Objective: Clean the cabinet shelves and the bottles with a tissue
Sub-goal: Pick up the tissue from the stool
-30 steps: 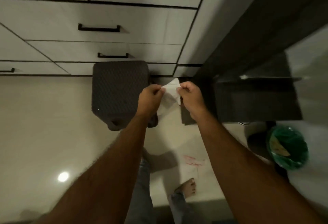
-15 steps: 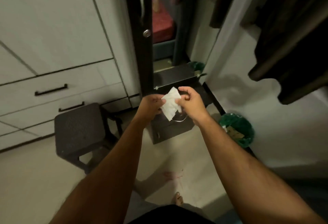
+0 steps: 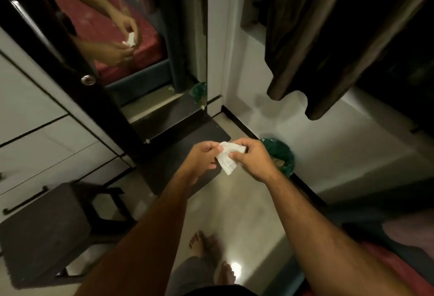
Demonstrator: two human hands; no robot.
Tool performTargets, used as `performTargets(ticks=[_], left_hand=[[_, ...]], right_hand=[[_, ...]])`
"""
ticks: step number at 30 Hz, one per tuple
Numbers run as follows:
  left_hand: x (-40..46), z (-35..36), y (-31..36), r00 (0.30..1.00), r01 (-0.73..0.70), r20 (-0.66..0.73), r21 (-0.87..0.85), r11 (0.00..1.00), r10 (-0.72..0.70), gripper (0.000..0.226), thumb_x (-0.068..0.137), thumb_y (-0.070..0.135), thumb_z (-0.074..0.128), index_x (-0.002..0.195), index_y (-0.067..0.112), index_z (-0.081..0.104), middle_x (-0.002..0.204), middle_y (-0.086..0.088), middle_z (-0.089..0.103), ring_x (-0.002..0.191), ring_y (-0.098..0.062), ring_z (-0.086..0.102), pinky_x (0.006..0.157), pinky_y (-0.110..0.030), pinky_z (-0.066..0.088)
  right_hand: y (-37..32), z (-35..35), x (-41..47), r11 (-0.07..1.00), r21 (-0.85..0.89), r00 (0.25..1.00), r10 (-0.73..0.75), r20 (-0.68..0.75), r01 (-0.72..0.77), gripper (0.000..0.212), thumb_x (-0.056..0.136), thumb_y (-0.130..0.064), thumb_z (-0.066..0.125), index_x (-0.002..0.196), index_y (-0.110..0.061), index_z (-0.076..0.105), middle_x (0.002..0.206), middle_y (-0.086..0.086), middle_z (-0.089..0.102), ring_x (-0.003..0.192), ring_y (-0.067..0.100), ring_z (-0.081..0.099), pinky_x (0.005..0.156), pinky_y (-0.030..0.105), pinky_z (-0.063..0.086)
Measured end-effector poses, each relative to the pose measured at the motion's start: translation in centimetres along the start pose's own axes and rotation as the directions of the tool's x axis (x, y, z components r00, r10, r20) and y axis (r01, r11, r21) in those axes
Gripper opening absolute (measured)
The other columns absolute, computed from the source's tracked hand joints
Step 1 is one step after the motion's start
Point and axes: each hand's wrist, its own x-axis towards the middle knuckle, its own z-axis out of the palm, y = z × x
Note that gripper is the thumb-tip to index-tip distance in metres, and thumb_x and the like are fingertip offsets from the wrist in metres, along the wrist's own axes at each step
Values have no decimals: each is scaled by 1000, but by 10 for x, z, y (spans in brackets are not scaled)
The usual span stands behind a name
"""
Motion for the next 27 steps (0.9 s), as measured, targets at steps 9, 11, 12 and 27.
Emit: performTargets(ticks=[9,11,12,27], left_hand=[[73,58,-18,979,113,179,-98,989,-94,35,89,5,65,122,13,60,110,-4,70,87,-11,68,70,-26,53],[83,71,-19,983,129,150,-128,983,-109,32,88,-2,63,118,9,62,102,-4,70,79,-10,69,64,-24,56],[91,78,-20,983,140,139,-137,981,-121,31,88,-4,62,116,7,62,99,-4,70,77,-11,69,63,-25,58],[177,228,-94,922,380,-7,-166,910,-387,53,88,1,64,136,10,43,92,-5,65,78,-19,66,64,-29,57]], right_hand=[[52,-45,33,945,228,958,263,-116,-232,21,82,2,69,92,-13,60,92,8,69,77,20,66,61,33,56],[64,-53,37,917,294,947,307,-94,-269,19,84,2,68,95,-13,62,97,10,70,81,20,67,62,30,56],[72,-58,42,894,335,938,339,-72,-297,19,86,1,66,98,-12,64,99,10,70,82,20,68,62,29,56],[255,-142,108,673,441,752,659,8,-594,26,87,-1,66,110,-11,59,107,11,67,83,22,69,59,27,57]])
